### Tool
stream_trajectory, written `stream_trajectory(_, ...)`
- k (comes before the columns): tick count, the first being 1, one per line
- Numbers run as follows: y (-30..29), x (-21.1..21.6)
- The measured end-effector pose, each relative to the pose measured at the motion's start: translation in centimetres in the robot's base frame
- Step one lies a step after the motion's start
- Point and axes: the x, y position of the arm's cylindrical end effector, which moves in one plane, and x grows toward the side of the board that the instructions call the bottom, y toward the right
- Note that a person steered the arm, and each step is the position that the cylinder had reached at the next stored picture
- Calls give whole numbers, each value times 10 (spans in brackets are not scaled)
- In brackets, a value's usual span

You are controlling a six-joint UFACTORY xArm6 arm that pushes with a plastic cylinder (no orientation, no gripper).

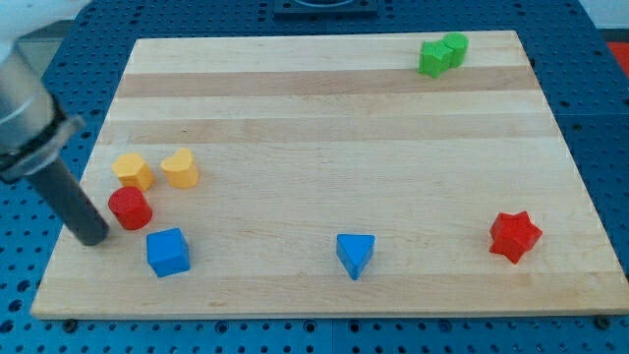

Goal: Move the red circle parallel right to the yellow heart

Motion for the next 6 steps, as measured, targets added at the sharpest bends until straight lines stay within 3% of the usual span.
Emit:
stream_trajectory(1,5,-16)
stream_trajectory(3,173,-37)
stream_trajectory(5,157,-61)
stream_trajectory(6,214,-65)
